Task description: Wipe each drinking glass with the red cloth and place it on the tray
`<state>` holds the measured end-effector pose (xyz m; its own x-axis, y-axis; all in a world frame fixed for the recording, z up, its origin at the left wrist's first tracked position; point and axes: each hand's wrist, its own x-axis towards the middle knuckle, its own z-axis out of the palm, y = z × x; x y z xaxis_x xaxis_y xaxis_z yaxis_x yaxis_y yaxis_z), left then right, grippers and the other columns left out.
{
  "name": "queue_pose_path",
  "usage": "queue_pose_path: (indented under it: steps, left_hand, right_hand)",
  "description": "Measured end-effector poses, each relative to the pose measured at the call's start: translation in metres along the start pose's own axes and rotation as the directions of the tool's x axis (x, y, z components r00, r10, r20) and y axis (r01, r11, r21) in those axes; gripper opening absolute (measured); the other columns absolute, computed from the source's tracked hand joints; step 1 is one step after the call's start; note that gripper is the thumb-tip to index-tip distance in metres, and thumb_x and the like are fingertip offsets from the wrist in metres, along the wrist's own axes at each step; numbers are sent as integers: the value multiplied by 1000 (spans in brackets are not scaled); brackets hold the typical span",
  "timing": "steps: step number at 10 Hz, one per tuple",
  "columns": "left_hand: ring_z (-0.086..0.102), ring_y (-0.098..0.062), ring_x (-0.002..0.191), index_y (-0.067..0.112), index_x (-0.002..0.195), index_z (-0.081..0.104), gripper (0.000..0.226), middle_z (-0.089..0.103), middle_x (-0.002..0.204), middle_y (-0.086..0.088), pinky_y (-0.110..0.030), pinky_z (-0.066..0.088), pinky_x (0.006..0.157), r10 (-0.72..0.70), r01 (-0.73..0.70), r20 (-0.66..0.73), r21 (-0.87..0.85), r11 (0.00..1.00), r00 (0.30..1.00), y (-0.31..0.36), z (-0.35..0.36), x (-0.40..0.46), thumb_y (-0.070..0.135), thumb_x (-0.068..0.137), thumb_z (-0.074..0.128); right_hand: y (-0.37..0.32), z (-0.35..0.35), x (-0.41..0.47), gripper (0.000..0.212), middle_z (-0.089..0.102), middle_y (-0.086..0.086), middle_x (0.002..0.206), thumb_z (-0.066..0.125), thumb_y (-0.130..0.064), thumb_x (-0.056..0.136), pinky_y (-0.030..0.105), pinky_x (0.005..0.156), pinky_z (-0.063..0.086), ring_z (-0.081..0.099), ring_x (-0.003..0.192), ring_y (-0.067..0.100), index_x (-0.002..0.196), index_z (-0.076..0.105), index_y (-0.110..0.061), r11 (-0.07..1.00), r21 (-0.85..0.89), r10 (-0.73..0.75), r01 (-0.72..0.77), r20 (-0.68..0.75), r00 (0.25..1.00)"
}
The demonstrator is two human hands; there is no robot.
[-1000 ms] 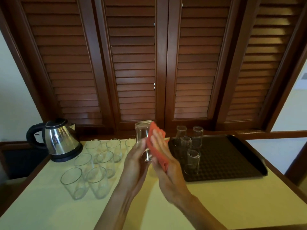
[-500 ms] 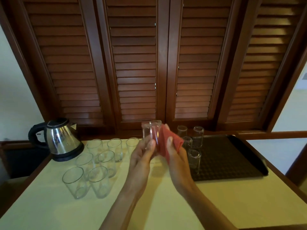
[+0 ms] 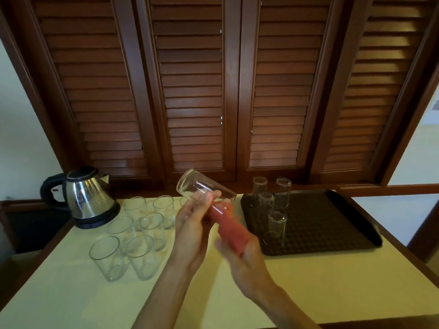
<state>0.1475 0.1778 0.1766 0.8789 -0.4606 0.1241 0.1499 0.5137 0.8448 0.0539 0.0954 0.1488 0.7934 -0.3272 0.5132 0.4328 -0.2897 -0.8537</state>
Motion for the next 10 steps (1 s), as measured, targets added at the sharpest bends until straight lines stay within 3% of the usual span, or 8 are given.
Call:
queue_pose_path:
  steps: [2,3,5,6,7,8,9,10]
  left_hand:
    - [68,-34,120,-5,129,65,54,71,125,-24,-42,52,102,-116,111,74,74,991,991,8,-12,8,34,92,63]
    - [69,-37,113,-8,122,64,48,74,116,-24,-41,53,95,-83,69,111,123,990,990,-4,-15,10,30,94,70]
    - [71,-17,90,7,104,74,39,76,93,-10,-24,56,78,-54,34,146,137,990,988,-9,-27,12,35,78,82]
    - [71,-20,99,5,102,76,29,76,101,-14,-30,53,88,-97,82,148,102,991,984,-7,-24,9,31,89,77]
    - [71,-19,99,0,109,69,30,76,102,-10,-33,50,92,-106,89,159,112,990,982,-10,-22,6,23,90,70]
    - [72,-22,101,3,109,71,30,77,104,-13,-36,49,94,-116,89,163,163,983,980,-12,-22,8,25,88,71]
    - [70,-31,107,8,101,77,41,75,107,-21,-40,53,95,-133,107,179,150,983,975,-16,-31,10,40,76,86]
    - [67,-39,111,0,111,71,71,70,112,-30,-45,52,102,-123,102,196,112,988,973,-20,-41,12,49,65,95]
  right_hand:
    - [24,-38,40,87,23,-2,167,63,-9,85,72,117,-3,7,156,13,159,21,-25,200,-813,-253,547,497,830]
    - [5,-9,31,68,47,6,155,58,0,83,51,120,25,40,144,14,147,50,-21,987,-128,-64,95,225,972]
    - [-12,-4,28,65,69,13,114,54,0,64,53,91,52,59,109,27,126,68,-14,500,707,418,-500,308,854]
    - [10,-7,30,78,59,-2,136,61,4,71,43,110,41,48,134,14,144,53,-23,949,-282,-59,138,270,961]
    - [42,-25,39,104,18,-2,167,71,-5,77,80,110,15,0,156,13,161,12,-27,112,-856,-191,505,481,856]
    - [47,-13,34,107,27,-4,163,68,-3,75,76,113,6,14,155,16,161,11,-32,373,-816,-110,441,434,894]
    - [26,-1,26,94,43,-1,155,51,9,76,35,109,40,48,131,4,157,30,-32,995,-69,97,-79,326,940]
    - [8,-3,24,86,50,14,150,48,13,69,52,108,43,52,129,22,148,50,-22,524,678,290,-515,427,857]
